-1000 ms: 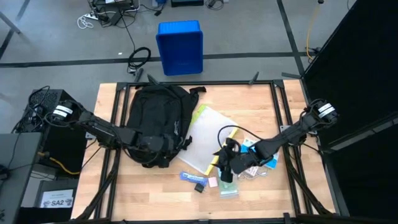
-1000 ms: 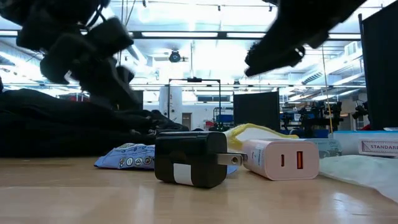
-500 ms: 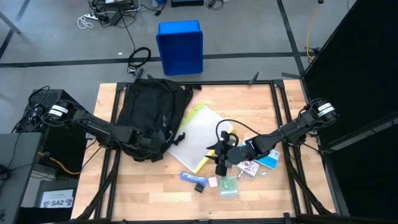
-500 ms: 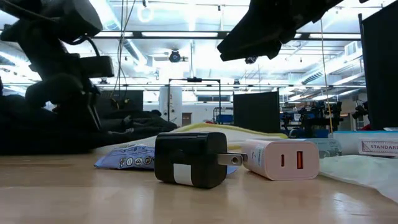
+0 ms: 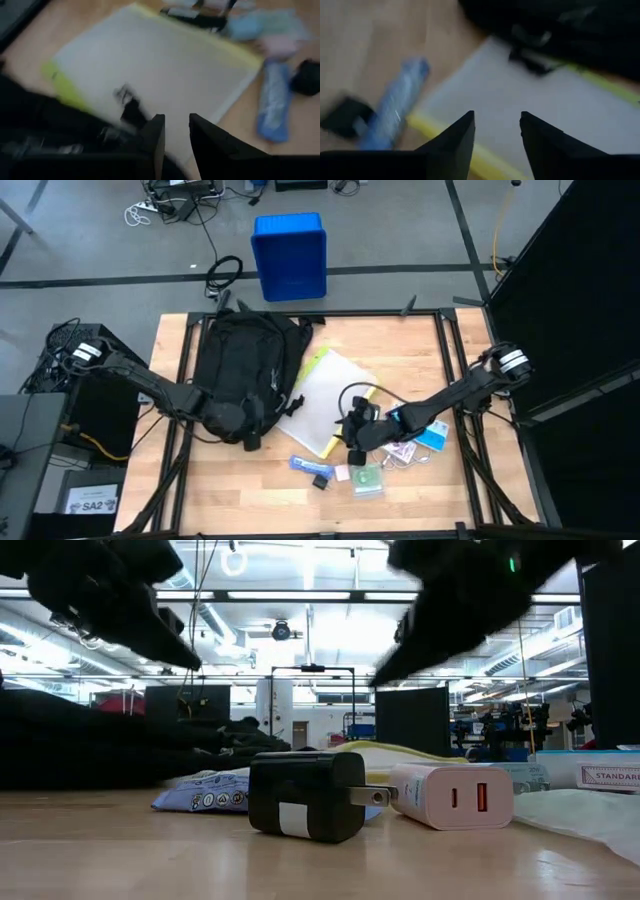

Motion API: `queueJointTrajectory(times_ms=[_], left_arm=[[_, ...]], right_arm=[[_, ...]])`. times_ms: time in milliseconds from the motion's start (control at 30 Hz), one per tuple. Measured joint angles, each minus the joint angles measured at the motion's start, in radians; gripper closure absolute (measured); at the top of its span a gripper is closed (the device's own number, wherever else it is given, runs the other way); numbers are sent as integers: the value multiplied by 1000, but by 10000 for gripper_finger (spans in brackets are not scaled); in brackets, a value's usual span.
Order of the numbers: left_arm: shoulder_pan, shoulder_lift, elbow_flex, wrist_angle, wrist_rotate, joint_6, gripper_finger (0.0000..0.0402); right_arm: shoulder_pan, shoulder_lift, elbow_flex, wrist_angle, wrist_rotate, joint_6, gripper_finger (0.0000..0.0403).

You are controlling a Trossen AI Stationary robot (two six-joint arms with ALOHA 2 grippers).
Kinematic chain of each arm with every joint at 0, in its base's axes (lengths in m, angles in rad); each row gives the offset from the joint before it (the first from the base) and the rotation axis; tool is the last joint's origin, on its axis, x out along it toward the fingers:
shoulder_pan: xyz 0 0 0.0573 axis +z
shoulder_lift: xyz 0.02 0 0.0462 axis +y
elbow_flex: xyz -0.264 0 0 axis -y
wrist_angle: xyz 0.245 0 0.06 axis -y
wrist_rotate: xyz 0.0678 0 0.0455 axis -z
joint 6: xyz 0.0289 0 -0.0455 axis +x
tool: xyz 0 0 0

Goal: Unpack backpack
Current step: Open the zip lock bag

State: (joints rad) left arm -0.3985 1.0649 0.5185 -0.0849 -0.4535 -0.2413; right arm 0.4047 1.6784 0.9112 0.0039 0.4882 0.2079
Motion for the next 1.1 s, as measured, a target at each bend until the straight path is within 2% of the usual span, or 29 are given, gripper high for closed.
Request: queueJointTrajectory(times_ms=[167,333,433,533,600,700,767,1100], left_arm=[[-16,2,0,53,0,28,326],[-16,25,0,70,0,28,326],[-16,41,0,70,0,27,326],[-16,63,0,72,0,26,326],[-16,76,0,65,1,25,326],[-16,88,0,61,0,26,326],[-15,89,0,53,1,26,326],[-15,89,0,47,1,25,326]], right_arm=[[15,99,0,-34,-4,-47,210],[14,147,8,-27,85,-87,172],[7,153,8,-23,136,-98,169],[-3,151,8,-23,148,-100,205],[-6,148,10,-23,155,-114,253],[-4,148,34,-60,154,-116,348],[-3,148,57,-101,156,-115,388],[29,148,292,-502,455,2,403]])
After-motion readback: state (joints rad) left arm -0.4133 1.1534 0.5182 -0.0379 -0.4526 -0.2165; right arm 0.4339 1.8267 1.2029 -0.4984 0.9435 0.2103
